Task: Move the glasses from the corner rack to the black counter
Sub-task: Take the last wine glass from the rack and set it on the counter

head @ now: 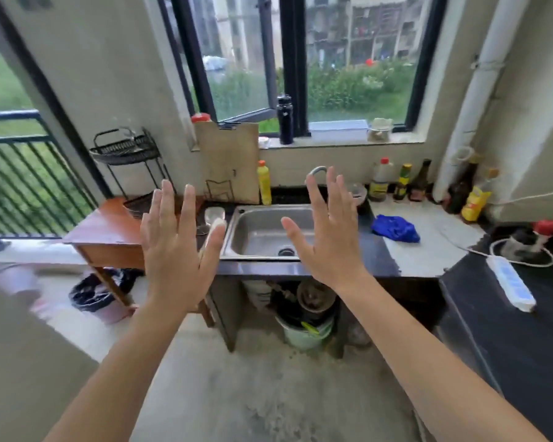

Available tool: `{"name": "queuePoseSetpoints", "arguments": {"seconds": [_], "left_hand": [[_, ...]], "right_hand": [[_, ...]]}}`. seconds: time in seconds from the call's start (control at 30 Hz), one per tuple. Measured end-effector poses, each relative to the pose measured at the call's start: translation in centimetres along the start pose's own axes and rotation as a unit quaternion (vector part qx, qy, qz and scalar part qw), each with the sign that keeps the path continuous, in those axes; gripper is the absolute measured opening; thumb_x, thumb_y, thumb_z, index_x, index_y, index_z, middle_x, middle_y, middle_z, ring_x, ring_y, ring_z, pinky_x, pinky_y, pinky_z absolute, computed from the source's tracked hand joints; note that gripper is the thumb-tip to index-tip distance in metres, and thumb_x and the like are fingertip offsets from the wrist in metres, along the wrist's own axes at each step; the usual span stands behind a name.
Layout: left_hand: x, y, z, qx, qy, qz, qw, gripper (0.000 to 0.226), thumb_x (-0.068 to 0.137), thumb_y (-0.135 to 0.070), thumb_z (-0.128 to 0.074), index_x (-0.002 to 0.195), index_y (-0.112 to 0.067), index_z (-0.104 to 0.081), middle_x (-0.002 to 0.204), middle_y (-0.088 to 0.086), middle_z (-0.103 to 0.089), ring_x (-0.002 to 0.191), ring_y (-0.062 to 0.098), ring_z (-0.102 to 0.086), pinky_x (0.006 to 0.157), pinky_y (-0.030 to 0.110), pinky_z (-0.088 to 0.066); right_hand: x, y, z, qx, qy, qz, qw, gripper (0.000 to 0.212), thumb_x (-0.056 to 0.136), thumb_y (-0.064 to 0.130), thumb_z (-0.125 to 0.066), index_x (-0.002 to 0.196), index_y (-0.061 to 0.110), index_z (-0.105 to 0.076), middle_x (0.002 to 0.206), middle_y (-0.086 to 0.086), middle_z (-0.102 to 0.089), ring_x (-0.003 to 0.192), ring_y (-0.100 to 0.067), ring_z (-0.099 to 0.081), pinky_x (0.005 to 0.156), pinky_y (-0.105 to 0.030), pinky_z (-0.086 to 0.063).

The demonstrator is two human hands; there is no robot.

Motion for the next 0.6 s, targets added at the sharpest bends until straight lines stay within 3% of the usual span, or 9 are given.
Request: {"name": "queuePoseSetpoints", "arguments": {"seconds": [0.17, 0.27, 0.37, 0.47, 0.6], "left_hand": [[0.3, 15.1, 3.2, 0.051, -0.004, 0.081, 0.995, 0.07, 0.098, -0.053, -0.034, 0.157, -0.017, -0.021, 0.166, 0.014, -0.014, 0.154, 0.032, -0.012, 0.12, 0.059, -0.017], [-0.2, 22.0, 3.6, 0.077, -0.003, 0.127, 0.989, 0.071, 0.098, -0.055, -0.032, 0.157, -0.018, -0.021, 0.167, 0.012, -0.012, 0.155, 0.028, -0.009, 0.121, 0.053, -0.013], [0.2, 28.0, 2.7, 0.092, 0.008, 0.163, 0.982, 0.071, 0.097, -0.056, -0.032, 0.158, -0.021, -0.02, 0.168, 0.008, -0.01, 0.155, 0.026, -0.008, 0.121, 0.05, -0.01], [2.0, 33.9, 0.5, 0.109, 0.02, 0.178, 0.978, 0.072, 0.097, -0.057, -0.031, 0.158, -0.021, -0.019, 0.167, 0.009, -0.011, 0.154, 0.028, -0.011, 0.12, 0.053, -0.013], [7.5, 41.1, -4.4, 0.113, 0.034, 0.183, 0.976, 0.072, 0.097, -0.058, -0.029, 0.158, -0.02, -0.02, 0.167, 0.011, -0.012, 0.154, 0.029, -0.011, 0.119, 0.056, -0.017]], "right_hand": [[4.6, 11.9, -12.5, 0.056, 0.056, 0.083, 0.993, 0.077, 0.1, 0.059, -0.045, 0.16, 0.015, -0.026, 0.169, -0.02, -0.013, 0.156, -0.037, -0.012, 0.124, -0.055, -0.018], [6.3, 16.6, -19.4, 0.097, 0.097, 0.088, 0.987, 0.077, 0.099, 0.062, -0.039, 0.161, 0.018, -0.023, 0.169, -0.019, -0.013, 0.157, -0.036, -0.011, 0.122, -0.06, -0.02], [7.8, 20.3, -26.2, 0.118, 0.131, 0.101, 0.979, 0.077, 0.1, 0.064, -0.037, 0.162, 0.024, -0.015, 0.171, -0.013, -0.006, 0.158, -0.031, -0.004, 0.126, -0.055, -0.012], [9.7, 22.6, -32.9, 0.128, 0.149, 0.106, 0.975, 0.078, 0.1, 0.06, -0.047, 0.162, 0.025, -0.015, 0.172, -0.009, -0.005, 0.158, -0.028, -0.002, 0.123, -0.04, 0.004], [14.4, 22.9, -42.0, 0.138, 0.155, 0.1, 0.973, 0.078, 0.1, 0.06, -0.049, 0.162, 0.025, -0.015, 0.172, -0.01, -0.006, 0.158, -0.026, -0.001, 0.121, -0.033, 0.011]]}}
Point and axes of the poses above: each hand's wrist, its own x-axis towards the middle knuckle, its own z-axis out of the back of the hand, y = z × x, the point moved 10 cm from there along x, towards the middle knuckle
